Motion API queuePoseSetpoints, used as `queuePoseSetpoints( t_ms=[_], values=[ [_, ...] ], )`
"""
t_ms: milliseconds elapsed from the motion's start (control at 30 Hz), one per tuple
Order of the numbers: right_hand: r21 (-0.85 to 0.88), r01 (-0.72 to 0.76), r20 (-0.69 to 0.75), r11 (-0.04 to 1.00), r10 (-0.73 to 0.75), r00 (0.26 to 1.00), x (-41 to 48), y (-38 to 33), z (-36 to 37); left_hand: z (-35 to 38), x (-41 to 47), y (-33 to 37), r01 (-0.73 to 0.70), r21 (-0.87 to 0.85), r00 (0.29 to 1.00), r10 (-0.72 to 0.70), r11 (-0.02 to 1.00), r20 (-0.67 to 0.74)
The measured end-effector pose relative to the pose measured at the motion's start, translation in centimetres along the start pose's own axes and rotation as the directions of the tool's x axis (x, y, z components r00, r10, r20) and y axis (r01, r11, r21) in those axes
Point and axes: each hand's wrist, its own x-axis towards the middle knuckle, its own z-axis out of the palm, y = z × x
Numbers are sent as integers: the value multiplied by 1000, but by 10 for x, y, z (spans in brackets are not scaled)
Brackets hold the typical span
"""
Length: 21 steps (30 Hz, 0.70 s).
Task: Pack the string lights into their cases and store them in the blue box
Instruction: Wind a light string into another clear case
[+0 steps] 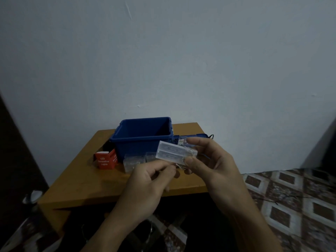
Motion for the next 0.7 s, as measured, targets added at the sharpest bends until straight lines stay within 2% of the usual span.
queuePoseSetpoints(
  t_ms=[100, 267, 400, 700],
  values=[
    [18, 0, -24, 1000, 0, 1000, 0, 0, 0, -4, 0, 3, 38, 31, 999, -39, 999, 23],
    [58, 14, -58, 998, -11, 998, 1, 0, 0, -5, -2, 4, 134, -35, 990, -132, 990, 46],
    [73, 22, -87, 997, -16, 996, 1, -2, -2, -8, -5, 9, 154, -45, 986, -150, 987, 78],
    [-25, -14, -133, 1000, 11, 991, 1, 0, -7, -17, -12, 26, 79, 88, 980, -93, 993, 173]
  ],
)
